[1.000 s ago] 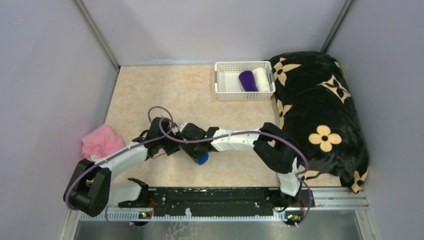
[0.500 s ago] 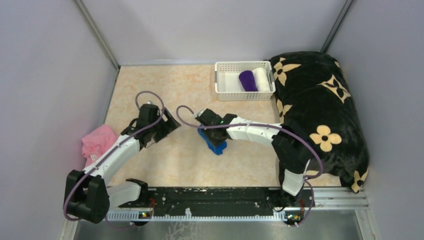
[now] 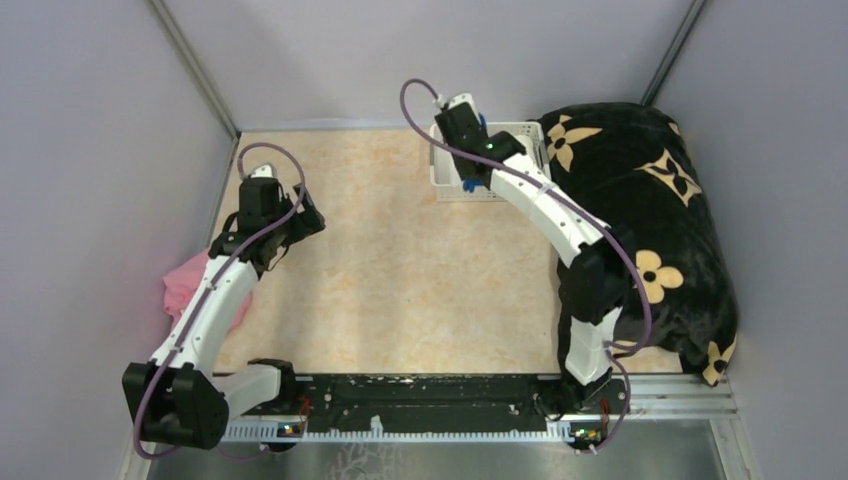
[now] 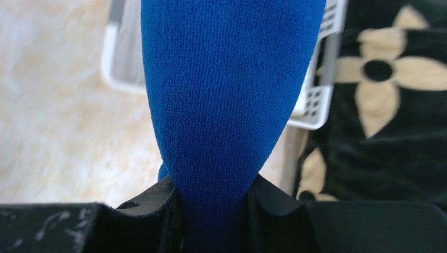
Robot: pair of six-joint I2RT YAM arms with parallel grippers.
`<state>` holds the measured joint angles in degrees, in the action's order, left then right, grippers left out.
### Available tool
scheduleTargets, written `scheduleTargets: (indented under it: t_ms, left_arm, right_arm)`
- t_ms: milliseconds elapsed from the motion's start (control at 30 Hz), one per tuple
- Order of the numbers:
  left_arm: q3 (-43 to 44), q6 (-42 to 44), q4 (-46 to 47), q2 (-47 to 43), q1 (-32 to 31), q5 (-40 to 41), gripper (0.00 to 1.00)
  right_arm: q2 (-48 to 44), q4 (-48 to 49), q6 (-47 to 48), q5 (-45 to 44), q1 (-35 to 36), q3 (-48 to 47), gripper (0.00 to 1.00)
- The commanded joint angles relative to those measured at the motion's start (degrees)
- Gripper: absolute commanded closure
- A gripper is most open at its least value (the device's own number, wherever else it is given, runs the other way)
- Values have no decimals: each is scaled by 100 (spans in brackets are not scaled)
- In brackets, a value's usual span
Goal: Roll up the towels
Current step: Place the towel in the bin.
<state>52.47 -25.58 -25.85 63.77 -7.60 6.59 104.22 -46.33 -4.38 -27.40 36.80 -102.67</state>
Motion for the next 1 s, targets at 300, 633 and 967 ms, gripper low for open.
scheduleTargets:
  t_ms: [300,633,967]
  left_arm:
    - [-101,708,-211,121,151,25,7]
    - [-131,676,-226,236,205,-144,7]
    - [-173,643,-219,301,254,-318,7]
  right_arm:
    - [2626,520,828,-1664,-517,-2197,93]
    - [3514,628,629,87,-679,-2611,92]
    - [3811,780,-186,1490,-911,-2541,90]
